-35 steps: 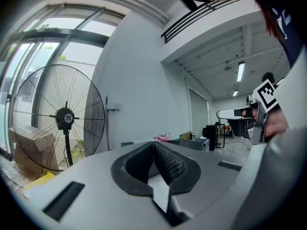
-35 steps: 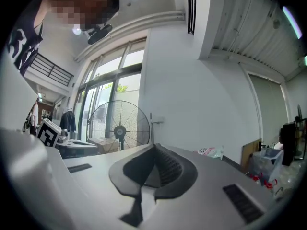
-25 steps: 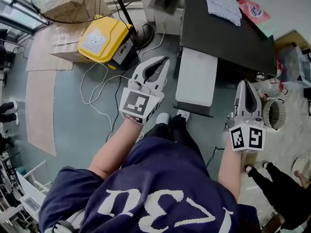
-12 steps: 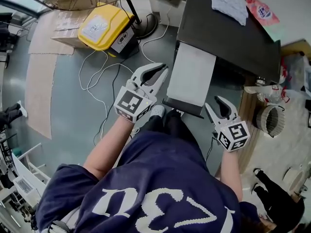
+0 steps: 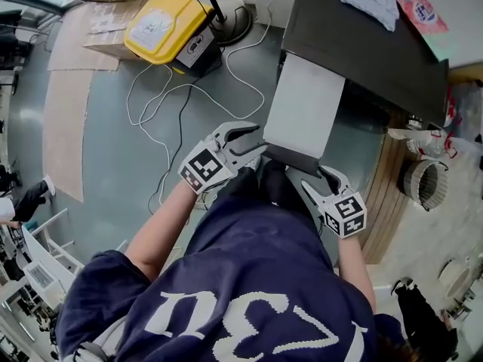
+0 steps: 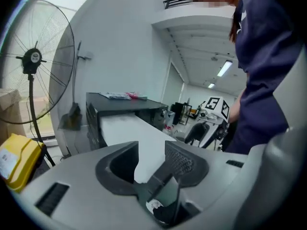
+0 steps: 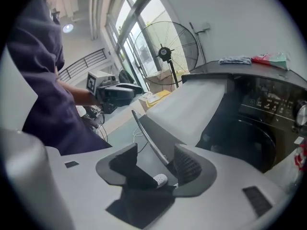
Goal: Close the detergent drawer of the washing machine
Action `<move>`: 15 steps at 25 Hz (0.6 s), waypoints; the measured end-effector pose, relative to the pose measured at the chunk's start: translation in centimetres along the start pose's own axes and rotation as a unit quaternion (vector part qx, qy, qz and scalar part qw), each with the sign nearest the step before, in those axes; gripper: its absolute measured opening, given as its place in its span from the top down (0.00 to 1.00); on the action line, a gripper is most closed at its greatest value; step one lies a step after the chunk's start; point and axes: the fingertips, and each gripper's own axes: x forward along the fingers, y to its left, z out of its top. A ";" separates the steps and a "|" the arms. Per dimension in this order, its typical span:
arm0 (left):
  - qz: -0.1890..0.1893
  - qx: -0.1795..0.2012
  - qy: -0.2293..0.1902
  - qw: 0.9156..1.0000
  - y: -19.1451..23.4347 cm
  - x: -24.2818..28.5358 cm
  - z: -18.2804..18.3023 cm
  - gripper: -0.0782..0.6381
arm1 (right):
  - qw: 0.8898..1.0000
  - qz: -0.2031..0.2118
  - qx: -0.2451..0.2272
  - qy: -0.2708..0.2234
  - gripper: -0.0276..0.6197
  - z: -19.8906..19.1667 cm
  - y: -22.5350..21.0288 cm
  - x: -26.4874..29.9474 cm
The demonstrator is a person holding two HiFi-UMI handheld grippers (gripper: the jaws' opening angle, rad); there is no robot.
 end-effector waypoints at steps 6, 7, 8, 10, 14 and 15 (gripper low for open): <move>-0.065 0.005 0.084 0.994 -2.4 0.2 -5.6 0.66 | 1.000 -0.012 0.020 -0.010 0.71 0.2 -0.6 0.0; -0.061 0.003 0.089 0.994 -2.2 0.3 -6.2 0.66 | 1.000 -0.014 0.021 -0.010 0.72 0.1 -0.6 0.0; -0.056 0.001 0.090 0.994 -2.0 0.3 -6.5 0.66 | 1.000 -0.016 0.021 -0.010 0.72 0.1 -0.7 0.1; -0.059 -0.007 0.086 0.994 -1.9 0.5 -6.7 0.67 | 1.000 -0.018 0.021 -0.009 0.72 0.1 -0.7 0.2; -0.078 -0.020 0.087 0.993 -2.2 0.6 -6.6 0.72 | 0.999 -0.021 0.023 -0.009 0.73 0.2 -0.7 0.2; -0.080 -0.016 0.090 0.993 -2.2 0.7 -6.5 0.72 | 0.999 -0.023 0.023 -0.010 0.73 0.3 -0.7 0.2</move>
